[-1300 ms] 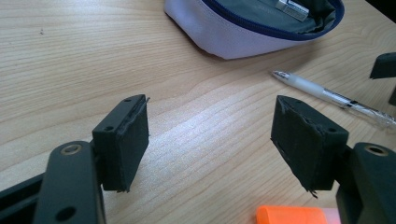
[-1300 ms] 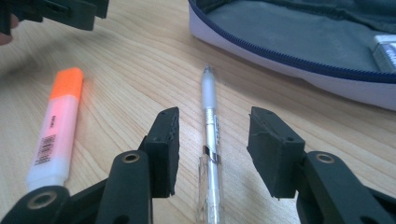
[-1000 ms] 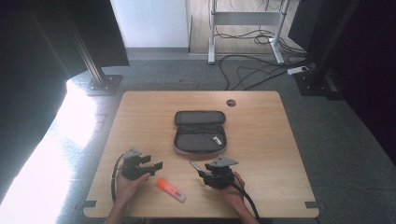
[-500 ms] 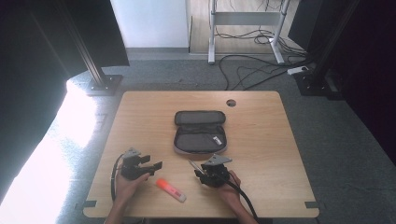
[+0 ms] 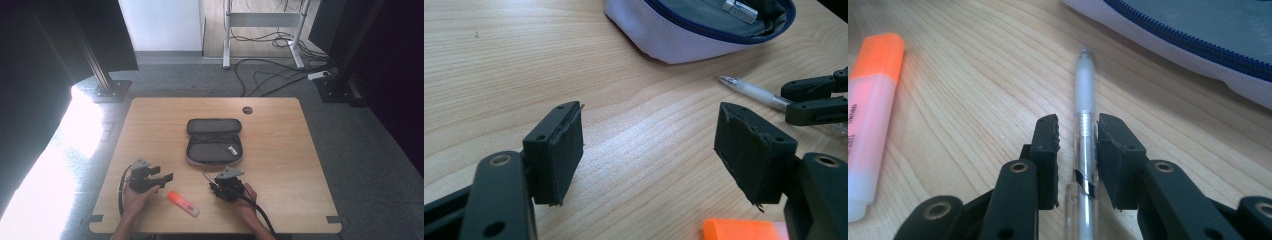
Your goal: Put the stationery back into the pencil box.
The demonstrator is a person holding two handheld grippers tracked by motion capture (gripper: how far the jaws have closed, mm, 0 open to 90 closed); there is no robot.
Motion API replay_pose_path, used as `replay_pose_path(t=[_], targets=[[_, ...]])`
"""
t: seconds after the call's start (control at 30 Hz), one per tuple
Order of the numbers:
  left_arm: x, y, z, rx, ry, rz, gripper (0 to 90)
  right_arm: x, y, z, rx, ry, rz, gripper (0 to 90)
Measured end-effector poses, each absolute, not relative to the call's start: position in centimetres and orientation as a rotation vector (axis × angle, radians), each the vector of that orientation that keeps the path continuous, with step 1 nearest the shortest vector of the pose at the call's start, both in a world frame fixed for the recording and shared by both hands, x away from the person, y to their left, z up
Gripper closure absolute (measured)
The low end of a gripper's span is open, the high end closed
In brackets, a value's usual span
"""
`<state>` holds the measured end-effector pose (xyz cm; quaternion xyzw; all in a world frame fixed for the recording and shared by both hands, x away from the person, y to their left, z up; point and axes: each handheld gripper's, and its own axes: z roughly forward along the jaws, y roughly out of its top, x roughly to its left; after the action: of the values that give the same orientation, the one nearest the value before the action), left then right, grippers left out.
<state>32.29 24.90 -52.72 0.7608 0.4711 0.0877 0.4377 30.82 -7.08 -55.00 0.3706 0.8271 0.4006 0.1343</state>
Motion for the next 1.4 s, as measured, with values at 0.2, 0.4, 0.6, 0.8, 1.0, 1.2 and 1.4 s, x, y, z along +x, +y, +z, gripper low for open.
replay_pose_path(t=[0.2, 0.4, 0.6, 0.8, 1.0, 1.2, 1.4], targets=[[32.3, 24.8, -52.7, 1.896, 1.168, 0.221, 28.2, 30.6, -7.1, -55.1, 1.054, 2.387, 1.149, 75.4], [32.3, 24.7, -52.8, 1.898, 1.167, 0.219, 28.2, 30.5, -7.3, -55.2, 1.054, 2.377, 1.157, 78.2], [32.3, 24.8, -52.7, 1.897, 1.166, 0.222, 28.2, 30.5, -7.4, -55.1, 1.053, 2.369, 1.163, 78.5], [32.3, 25.0, -52.7, 1.894, 1.169, 0.224, 28.2, 30.0, -7.8, -54.3, 1.049, 2.335, 1.222, 78.6], [32.3, 24.9, -52.7, 1.893, 1.17, 0.22, 28.2, 29.7, -8.4, -53.5, 1.051, 2.326, 1.27, 78.6], [32.3, 24.9, -52.8, 1.893, 1.17, 0.221, 28.2, 29.6, -9.0, -52.5, 1.048, 2.298, 1.325, 78.6], [32.3, 24.9, -52.8, 1.896, 1.167, 0.223, 28.3, 29.6, -9.4, -51.9, 1.044, 2.275, 1.349, 78.6]])
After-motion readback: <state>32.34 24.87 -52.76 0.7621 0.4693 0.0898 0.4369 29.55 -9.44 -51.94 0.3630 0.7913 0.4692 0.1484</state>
